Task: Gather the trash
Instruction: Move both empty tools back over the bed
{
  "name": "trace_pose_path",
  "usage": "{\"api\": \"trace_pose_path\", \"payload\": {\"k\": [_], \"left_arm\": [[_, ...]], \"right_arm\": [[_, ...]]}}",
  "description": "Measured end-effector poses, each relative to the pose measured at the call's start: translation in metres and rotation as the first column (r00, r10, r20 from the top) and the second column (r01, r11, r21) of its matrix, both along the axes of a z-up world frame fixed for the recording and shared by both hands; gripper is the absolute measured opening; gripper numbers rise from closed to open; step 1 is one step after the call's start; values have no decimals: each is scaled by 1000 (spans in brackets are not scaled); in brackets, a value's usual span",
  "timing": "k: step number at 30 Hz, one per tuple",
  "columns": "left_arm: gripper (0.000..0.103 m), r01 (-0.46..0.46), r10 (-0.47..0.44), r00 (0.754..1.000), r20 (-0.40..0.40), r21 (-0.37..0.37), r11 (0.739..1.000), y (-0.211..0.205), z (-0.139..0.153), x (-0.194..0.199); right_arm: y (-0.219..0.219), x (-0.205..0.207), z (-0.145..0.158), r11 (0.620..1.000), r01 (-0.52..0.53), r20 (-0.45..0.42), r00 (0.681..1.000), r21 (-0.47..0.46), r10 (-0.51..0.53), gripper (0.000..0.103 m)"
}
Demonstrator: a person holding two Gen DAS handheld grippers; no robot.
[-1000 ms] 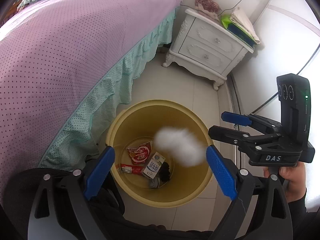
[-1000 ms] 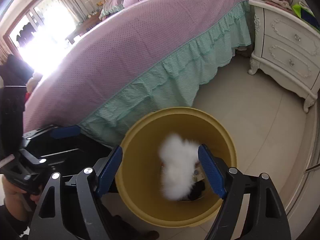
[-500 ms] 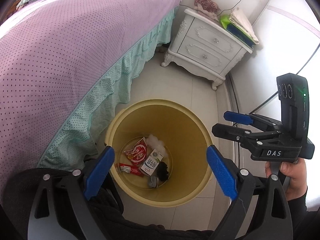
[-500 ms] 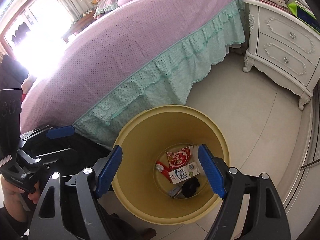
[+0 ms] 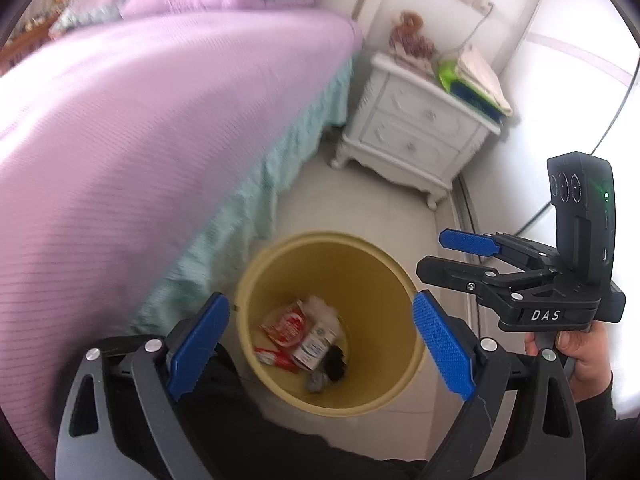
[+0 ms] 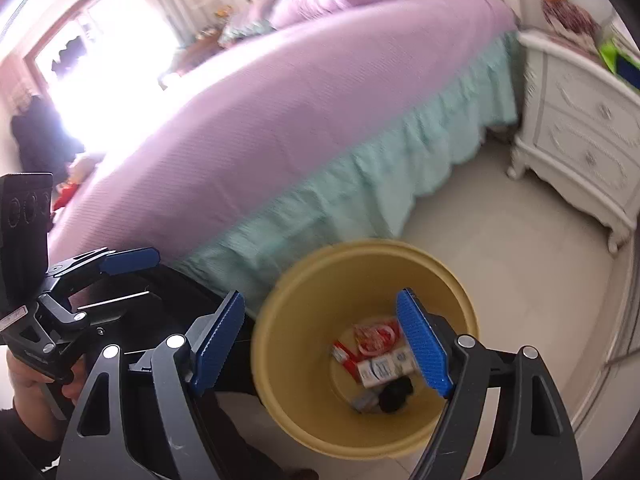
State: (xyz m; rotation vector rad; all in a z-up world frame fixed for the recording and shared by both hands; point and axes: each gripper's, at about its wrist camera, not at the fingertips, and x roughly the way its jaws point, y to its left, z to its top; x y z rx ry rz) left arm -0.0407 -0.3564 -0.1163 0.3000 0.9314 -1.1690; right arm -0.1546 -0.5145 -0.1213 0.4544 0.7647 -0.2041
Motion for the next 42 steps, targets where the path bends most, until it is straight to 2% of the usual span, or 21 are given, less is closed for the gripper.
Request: {"api": "trace_pose_path", "payload": {"k": [3, 6, 8, 10, 12, 15, 18, 21, 25, 27, 30, 35, 36, 39, 42], "left_arm": [[97, -67, 68, 996, 55, -34, 997, 26, 18, 4], [99, -172, 179, 979, 96, -79, 982, 66, 36, 14], [99, -256, 268, 955, 124, -105, 961, 94, 48, 23], [99, -346, 362, 919, 159, -120, 931, 124, 59, 33], [99, -433, 452, 872, 188, -134, 891, 153, 70, 43], [99, -549, 572, 787, 232, -158, 821, 194, 86, 56], [99, -654, 673, 683, 284, -171, 737, 233, 99, 69], [99, -727, 739, 600, 306, -178, 663, 267, 105, 81], [99, -803, 805, 510, 302, -168, 572, 302, 107, 100], [99, -829, 827, 476, 299, -162, 535, 319, 106, 109], [99, -860, 850, 437, 293, -141, 490, 337, 101, 130], [99, -890, 877, 402, 263, -114, 442, 355, 89, 166], [99, -897, 883, 389, 261, -113, 428, 358, 88, 174], [99, -915, 897, 355, 263, -96, 391, 361, 85, 199], [99, -922, 899, 349, 263, -76, 380, 361, 83, 221]], "right_arm": [[18, 15, 18, 998, -57, 65, 996, -35, 59, 82], [42, 34, 35, 989, -128, 127, 983, -69, 136, 88], [62, 53, 45, 979, -184, 169, 966, -84, 196, 91], [80, 68, 53, 969, -229, 208, 947, -92, 244, 94], [101, 86, 63, 955, -277, 246, 923, -107, 296, 94], [133, 111, 76, 926, -349, 301, 876, -142, 376, 94], [163, 133, 88, 897, -407, 353, 824, -175, 443, 95], [188, 158, 96, 871, -449, 395, 777, -199, 491, 95], [224, 194, 101, 839, -493, 394, 742, -229, 543, 95], [240, 213, 100, 824, -521, 375, 735, -221, 565, 95], [257, 238, 98, 800, -572, 351, 723, -180, 595, 95], [271, 271, 91, 798, -600, 339, 742, -48, 578, 95], [271, 275, 91, 796, -604, 347, 742, -26, 574, 95], [276, 286, 92, 792, -610, 344, 736, -37, 583, 95], [285, 295, 94, 773, -631, 332, 715, -75, 616, 95]]}}
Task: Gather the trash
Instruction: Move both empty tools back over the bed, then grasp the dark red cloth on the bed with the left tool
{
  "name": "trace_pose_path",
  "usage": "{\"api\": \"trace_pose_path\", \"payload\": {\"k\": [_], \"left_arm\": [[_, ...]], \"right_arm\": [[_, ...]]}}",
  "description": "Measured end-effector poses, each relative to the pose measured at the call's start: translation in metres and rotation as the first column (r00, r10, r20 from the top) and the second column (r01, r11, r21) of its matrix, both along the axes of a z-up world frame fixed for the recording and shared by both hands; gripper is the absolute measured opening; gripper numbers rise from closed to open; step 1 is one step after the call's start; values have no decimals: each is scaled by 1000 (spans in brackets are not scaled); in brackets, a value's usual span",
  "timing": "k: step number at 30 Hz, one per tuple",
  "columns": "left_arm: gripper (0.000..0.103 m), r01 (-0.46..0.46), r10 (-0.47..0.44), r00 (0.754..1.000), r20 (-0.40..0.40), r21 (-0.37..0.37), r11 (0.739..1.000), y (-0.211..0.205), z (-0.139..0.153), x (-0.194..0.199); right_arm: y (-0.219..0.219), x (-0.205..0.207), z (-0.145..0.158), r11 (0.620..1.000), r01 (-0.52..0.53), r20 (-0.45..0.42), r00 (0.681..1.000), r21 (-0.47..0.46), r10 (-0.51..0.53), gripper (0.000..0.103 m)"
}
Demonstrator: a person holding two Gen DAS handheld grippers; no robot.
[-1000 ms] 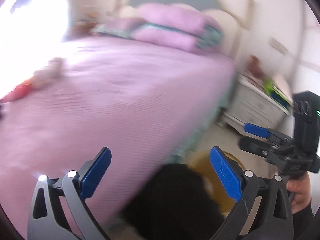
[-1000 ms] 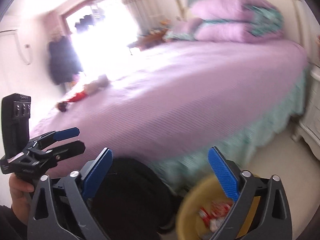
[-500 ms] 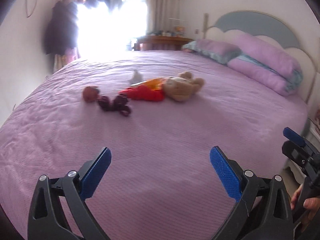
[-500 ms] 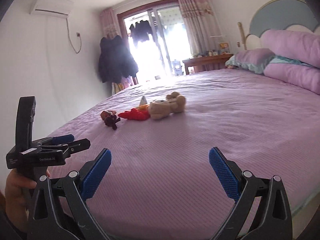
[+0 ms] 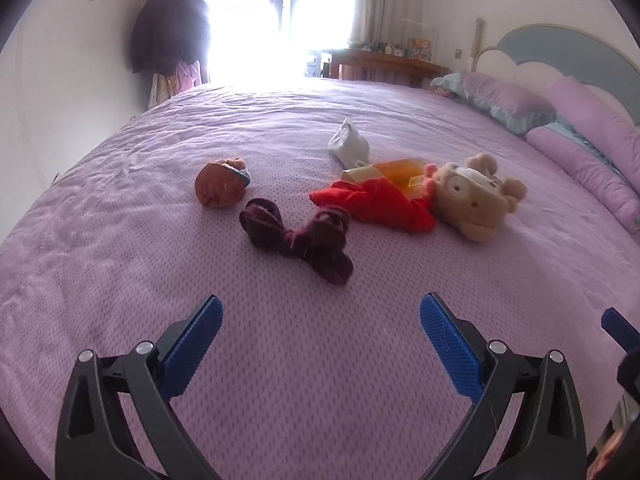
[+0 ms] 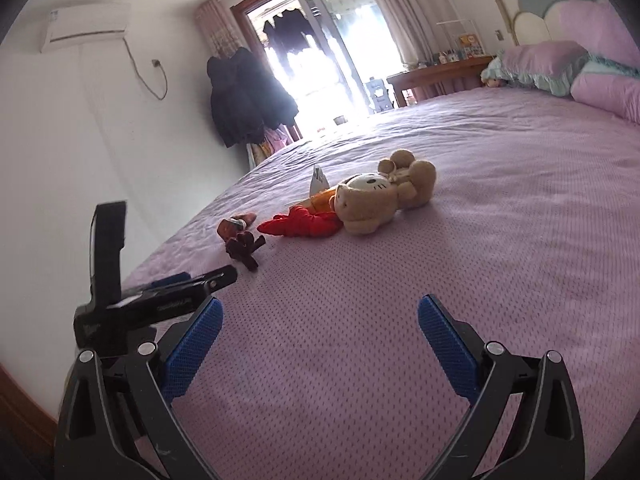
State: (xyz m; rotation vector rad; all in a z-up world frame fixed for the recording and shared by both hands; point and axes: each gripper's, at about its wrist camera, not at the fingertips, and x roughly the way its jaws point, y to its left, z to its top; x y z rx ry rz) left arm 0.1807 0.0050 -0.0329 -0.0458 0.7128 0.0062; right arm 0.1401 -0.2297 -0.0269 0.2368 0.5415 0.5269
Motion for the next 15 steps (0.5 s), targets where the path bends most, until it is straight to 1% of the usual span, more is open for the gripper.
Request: {"api": "trace_pose_path", "payload": {"k": [5, 12, 14, 15], "left_arm": [[99, -4, 4, 999, -39, -8, 1000, 3, -2, 31], [98, -27, 26, 997, -73, -11, 1000, 10, -5, 65], [93, -24, 23, 996, -84, -21, 999, 12, -7, 75], [83, -20, 18, 995, -93, -26, 999, 12, -9, 78]], "right_arm": [[18, 19, 0, 996, -56, -14, 998, -62, 55, 95], [32, 39, 6, 992, -99, -16, 995, -72, 98, 95], [34, 42, 7, 991, -106, -18, 994, -77, 105, 95], [35, 43, 7, 991, -108, -17, 994, -78, 107, 95]]}}
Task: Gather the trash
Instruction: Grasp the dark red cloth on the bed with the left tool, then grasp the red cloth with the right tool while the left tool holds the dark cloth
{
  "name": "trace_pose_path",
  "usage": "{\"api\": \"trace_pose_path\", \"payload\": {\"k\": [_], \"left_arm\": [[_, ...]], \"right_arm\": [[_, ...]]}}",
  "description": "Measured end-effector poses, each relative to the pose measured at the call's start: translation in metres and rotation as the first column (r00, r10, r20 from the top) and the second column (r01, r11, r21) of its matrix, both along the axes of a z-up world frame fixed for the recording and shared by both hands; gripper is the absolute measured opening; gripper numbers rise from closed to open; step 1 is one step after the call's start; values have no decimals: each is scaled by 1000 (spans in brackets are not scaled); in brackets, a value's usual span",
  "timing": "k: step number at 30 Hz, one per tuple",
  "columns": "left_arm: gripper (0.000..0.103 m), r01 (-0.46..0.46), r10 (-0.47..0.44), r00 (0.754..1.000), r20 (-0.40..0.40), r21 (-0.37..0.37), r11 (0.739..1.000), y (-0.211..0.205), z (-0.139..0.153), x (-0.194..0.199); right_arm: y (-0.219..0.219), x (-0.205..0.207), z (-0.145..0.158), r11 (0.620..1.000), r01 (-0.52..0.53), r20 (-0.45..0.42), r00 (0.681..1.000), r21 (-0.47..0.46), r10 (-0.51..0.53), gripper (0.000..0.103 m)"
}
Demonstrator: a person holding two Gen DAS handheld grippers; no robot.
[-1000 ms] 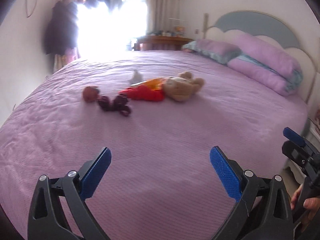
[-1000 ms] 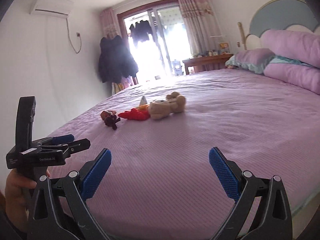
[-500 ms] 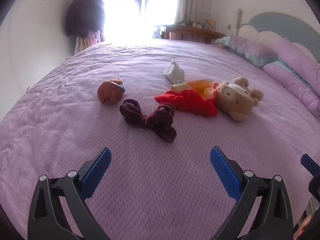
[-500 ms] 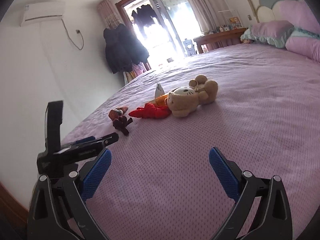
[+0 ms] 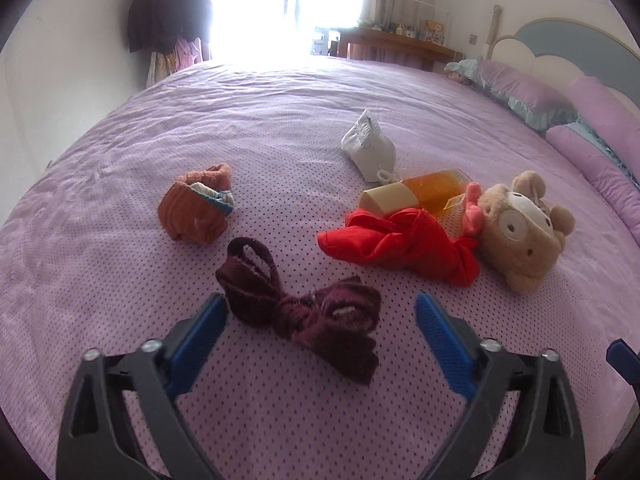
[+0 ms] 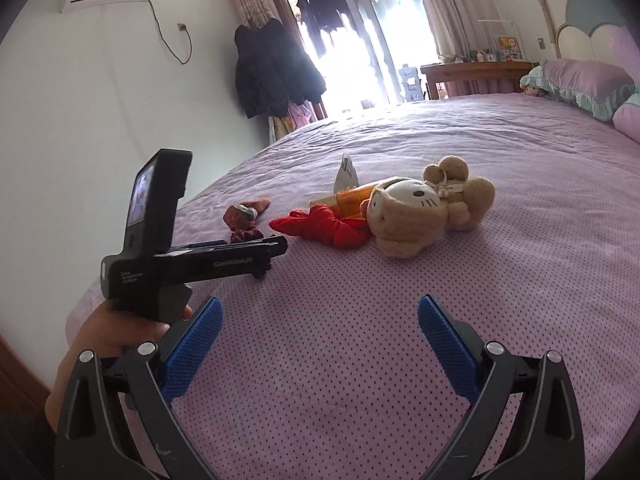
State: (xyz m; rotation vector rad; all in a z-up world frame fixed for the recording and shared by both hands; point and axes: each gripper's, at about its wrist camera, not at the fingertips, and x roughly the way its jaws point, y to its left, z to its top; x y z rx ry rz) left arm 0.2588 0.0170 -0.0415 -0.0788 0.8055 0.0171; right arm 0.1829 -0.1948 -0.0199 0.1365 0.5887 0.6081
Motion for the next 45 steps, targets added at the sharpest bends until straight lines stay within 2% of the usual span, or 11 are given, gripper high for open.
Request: {"api": "trace_pose_path", "payload": {"k": [3, 6, 8, 20, 25, 29, 32, 34, 37, 42, 45], "left_arm": [[55, -5, 5, 1000, -15, -21, 1000, 7, -4, 3], [39, 24, -23, 1000, 9, -73, 997, 17, -1, -4], [34, 47, -45, 999, 20, -105, 993, 24, 1, -11], [33, 116, -107, 993, 46, -284, 952, 62, 6, -34], [33, 132, -117, 991, 64, -353, 926, 78, 9, -35], [33, 135, -116, 990, 74, -354, 925, 82, 10, -40], [33, 143, -124, 990, 74, -361, 922, 84, 10, -43], [33, 144, -126, 989, 73, -364, 920, 84, 11, -45], [33, 151, -131, 988, 78, -360, 921, 81, 15, -49], [33, 194, -170, 981, 99, -352, 916, 69, 22, -63], [33, 243, -218, 970, 109, -356, 902, 52, 26, -77]], "right_arm": [[4, 3, 1, 1000, -7, -2, 1000, -16, 7, 95], [11, 7, 0, 999, -26, -5, 1000, -29, 26, 95], [18, 10, 1, 998, -43, -1, 999, -49, 43, 95], [76, 56, 12, 973, -182, -2, 983, -143, 184, 94], [103, 88, 8, 954, -182, -23, 983, -237, 182, 93], [122, 115, -5, 930, -133, -41, 991, -342, 126, 92], [134, 128, -23, 887, -131, -67, 991, -442, 113, 71], [137, 131, -29, 864, -110, -55, 994, -492, 95, 46], [127, 126, -27, 882, -122, -72, 992, -454, 101, 34], [93, 102, -13, 938, -127, -87, 991, -322, 105, 33], [68, 75, -3, 961, -121, -86, 991, -247, 102, 33]]}}
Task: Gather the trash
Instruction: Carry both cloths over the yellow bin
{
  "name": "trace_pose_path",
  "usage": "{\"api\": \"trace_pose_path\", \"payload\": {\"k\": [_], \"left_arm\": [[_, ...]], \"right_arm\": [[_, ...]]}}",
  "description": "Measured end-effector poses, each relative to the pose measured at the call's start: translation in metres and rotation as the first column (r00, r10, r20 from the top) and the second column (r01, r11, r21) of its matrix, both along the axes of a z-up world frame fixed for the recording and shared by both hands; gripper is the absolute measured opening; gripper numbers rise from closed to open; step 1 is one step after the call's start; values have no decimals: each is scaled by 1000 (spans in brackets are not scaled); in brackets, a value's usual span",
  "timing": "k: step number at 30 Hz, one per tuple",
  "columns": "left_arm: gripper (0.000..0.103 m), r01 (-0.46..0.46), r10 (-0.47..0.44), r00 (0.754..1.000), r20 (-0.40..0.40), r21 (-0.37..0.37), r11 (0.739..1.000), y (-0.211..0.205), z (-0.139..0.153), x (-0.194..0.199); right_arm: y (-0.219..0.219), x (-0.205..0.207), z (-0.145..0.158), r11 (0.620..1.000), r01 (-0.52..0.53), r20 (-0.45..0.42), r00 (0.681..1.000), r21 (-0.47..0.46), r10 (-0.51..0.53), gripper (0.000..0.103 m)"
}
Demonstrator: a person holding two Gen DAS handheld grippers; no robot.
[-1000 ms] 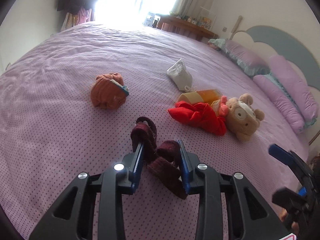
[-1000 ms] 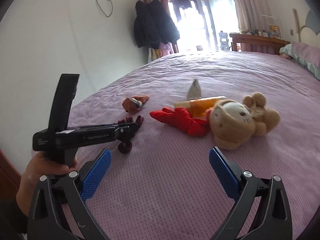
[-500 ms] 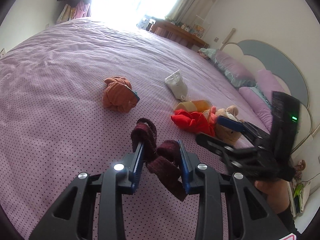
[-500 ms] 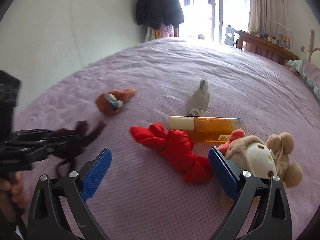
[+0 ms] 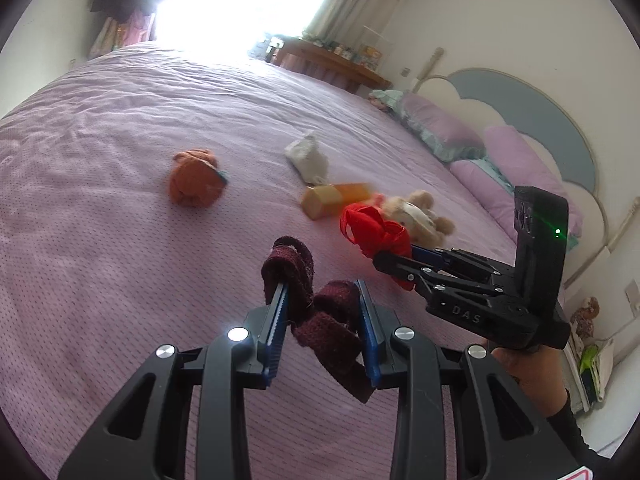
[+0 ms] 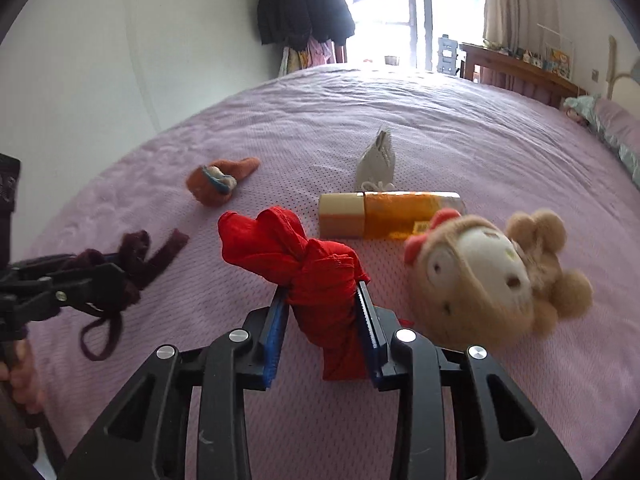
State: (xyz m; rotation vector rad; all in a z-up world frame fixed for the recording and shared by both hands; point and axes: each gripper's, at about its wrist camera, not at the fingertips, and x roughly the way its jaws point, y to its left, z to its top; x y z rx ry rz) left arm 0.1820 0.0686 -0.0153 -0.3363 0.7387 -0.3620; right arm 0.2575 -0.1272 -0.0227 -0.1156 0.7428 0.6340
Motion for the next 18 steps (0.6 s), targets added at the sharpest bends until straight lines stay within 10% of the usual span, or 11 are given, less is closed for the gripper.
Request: {"api": "trace_pose_path", "payload": {"k": [9, 18], "left_arm": [[33, 214, -214, 977, 25, -23, 977, -81, 5, -44], [33, 457, -458, 889, -15, -23, 889, -196, -17, -83]], "right_arm": [[-93, -93, 23, 981, 109, -3, 994, 160, -110, 33], [-200, -200, 10, 930, 322, -9, 946, 177, -325, 33]]}}
